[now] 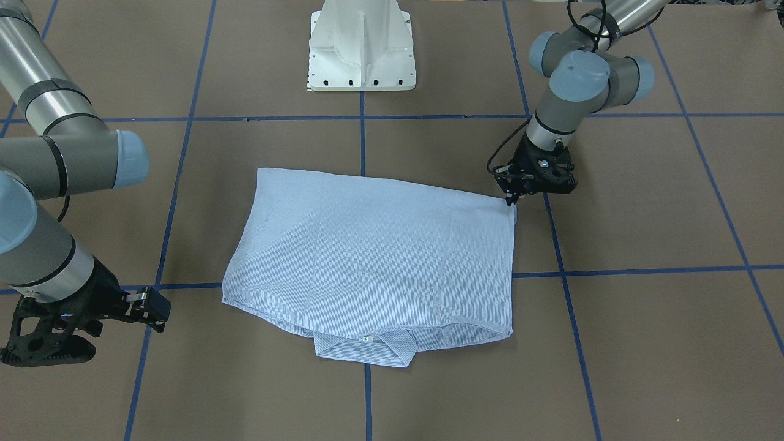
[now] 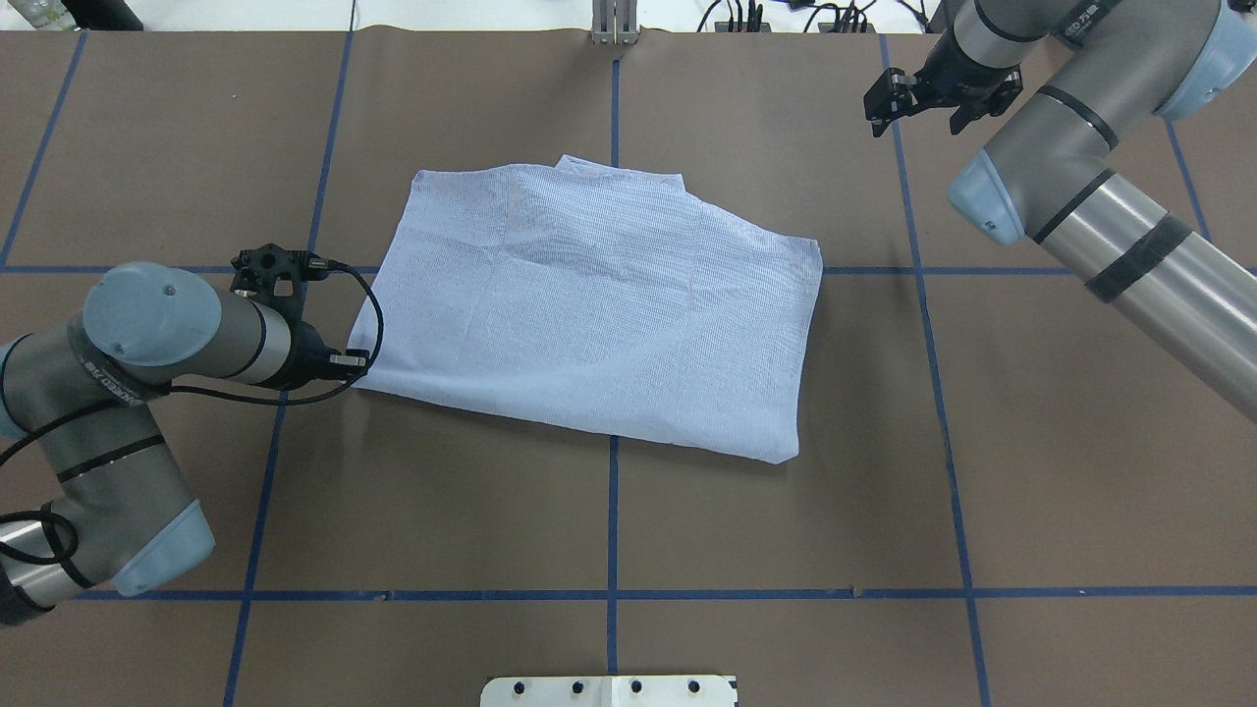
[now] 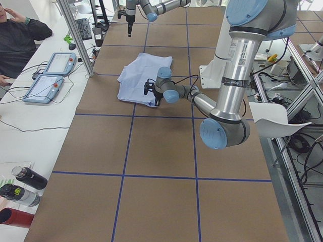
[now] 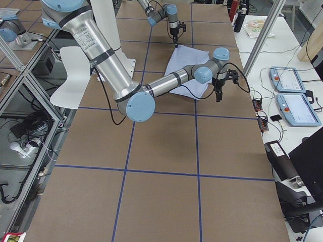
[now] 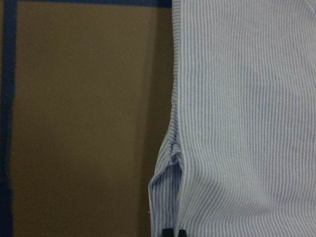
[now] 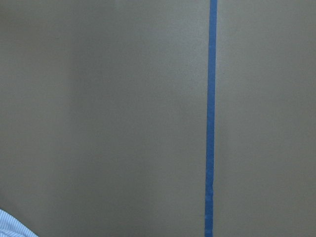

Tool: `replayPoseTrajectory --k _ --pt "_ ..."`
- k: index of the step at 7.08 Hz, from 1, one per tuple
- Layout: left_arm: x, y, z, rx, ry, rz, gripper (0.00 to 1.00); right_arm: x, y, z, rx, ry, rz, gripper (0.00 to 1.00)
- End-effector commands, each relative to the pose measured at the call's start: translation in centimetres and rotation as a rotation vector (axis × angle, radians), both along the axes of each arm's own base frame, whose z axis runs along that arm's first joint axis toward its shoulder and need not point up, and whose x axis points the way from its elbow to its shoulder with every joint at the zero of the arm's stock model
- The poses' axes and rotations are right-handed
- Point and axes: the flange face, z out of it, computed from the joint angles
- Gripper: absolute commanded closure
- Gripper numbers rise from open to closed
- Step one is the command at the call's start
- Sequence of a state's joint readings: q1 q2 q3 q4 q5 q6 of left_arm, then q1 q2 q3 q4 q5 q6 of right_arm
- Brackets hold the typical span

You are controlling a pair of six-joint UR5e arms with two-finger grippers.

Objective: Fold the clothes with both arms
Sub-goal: 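Drag the shirt farther from the robot with the left gripper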

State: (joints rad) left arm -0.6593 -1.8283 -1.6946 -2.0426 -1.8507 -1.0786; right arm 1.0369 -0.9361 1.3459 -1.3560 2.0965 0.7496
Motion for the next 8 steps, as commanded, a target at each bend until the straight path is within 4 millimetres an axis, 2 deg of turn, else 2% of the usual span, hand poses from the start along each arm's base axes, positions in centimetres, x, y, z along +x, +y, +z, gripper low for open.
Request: replayPoseTrajectory --k 1,2,3,4,5,6,7,8 --pt "-1.2 -11.8 1.4 0.048 -0.099 -0.049 1.00 -0.1 0.0 -0.1 0.001 -0.001 -0.001 0.00" --pt "-1.7 -17.3 2.6 0.057 -0.149 -0.094 1.00 -0.2 0.0 -0.2 0.001 -0.001 -0.001 0.00" --pt "-2.2 -23.8 2.2 0.103 -0.214 -0.133 1.00 -0.2 -0.1 -0.4 0.003 -0.004 -0.002 0.00" --pt "-1.6 -28.8 1.7 0.102 -0.239 -0.151 1.00 -0.2 0.0 -0.5 0.005 -0.006 -0.003 0.00" --pt "-1.2 -29.8 1.2 0.131 -0.230 -0.173 1.00 -0.2 0.0 -0.6 0.004 -0.007 -0.004 0.00" --pt "-2.3 -30.4 0.6 0.150 -0.206 -0.185 0.24 -0.3 -0.1 -0.7 0.000 -0.006 -0.005 0.00" --pt "-3.5 -30.6 -1.6 0.167 -0.140 -0.168 0.00 -1.4 0.2 -1.8 -0.029 -0.020 0.024 0.00" --pt "-6.0 -30.4 -2.3 0.148 -0.070 -0.122 0.00 -4.2 1.0 -3.7 -0.064 -0.041 0.057 0.00"
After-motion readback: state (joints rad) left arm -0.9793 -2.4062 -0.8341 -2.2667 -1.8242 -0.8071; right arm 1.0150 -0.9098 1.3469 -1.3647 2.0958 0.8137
